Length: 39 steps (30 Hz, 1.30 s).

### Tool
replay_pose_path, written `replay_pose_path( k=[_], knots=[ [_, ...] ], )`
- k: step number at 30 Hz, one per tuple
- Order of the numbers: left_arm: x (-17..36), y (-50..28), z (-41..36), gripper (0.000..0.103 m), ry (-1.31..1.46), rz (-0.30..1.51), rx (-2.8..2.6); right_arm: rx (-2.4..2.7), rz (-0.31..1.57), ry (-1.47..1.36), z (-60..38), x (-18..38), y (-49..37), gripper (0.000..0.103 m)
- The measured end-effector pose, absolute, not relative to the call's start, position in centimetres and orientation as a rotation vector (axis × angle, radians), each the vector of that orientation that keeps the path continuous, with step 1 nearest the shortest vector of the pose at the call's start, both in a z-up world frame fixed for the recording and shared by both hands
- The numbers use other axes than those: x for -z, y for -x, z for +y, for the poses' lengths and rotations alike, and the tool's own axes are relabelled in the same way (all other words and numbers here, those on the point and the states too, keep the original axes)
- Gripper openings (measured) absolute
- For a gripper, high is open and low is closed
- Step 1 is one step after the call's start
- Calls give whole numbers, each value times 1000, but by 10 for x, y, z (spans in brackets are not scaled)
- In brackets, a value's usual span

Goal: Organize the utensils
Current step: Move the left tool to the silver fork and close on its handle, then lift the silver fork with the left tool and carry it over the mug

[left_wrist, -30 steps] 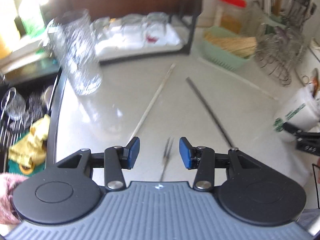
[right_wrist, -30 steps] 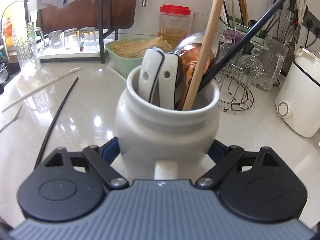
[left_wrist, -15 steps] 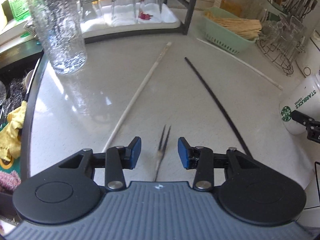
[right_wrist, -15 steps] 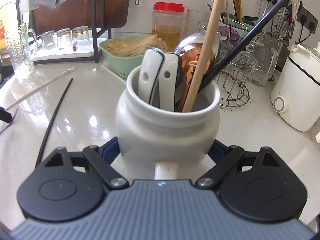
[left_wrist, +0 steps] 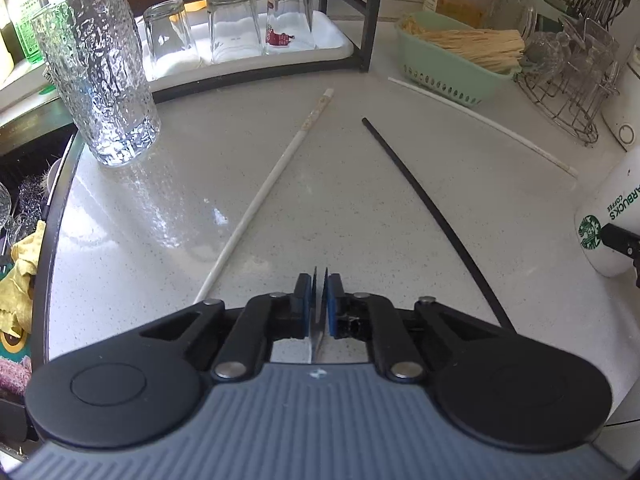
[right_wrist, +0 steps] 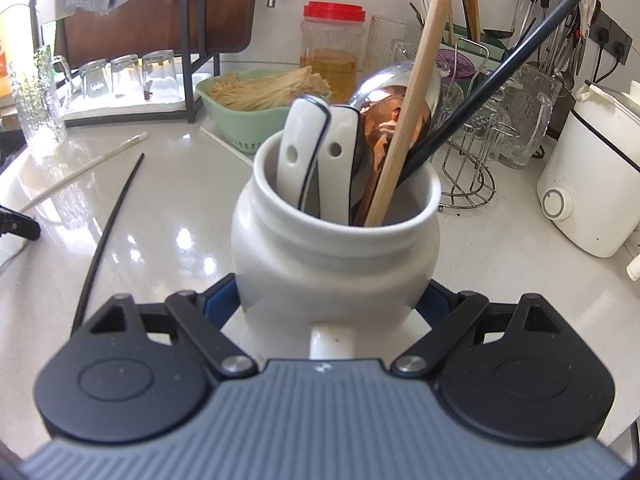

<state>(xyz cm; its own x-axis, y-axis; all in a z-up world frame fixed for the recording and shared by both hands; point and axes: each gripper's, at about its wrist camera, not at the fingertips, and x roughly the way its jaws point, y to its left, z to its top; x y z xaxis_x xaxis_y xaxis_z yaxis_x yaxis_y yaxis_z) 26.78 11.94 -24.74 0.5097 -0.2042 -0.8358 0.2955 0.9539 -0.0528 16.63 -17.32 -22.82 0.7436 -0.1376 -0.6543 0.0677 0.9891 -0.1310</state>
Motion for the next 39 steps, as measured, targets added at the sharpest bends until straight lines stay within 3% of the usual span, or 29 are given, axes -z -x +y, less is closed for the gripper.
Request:
replay_pose_path(
  k=[30,39],
  knots=[
    [174,-248,51,9,-62,865,404,81,710,113,-177,230,-161,93],
    [128,-250,20,9,-47,773,475,80,708,114,-177,229,-161,93]
  ],
)
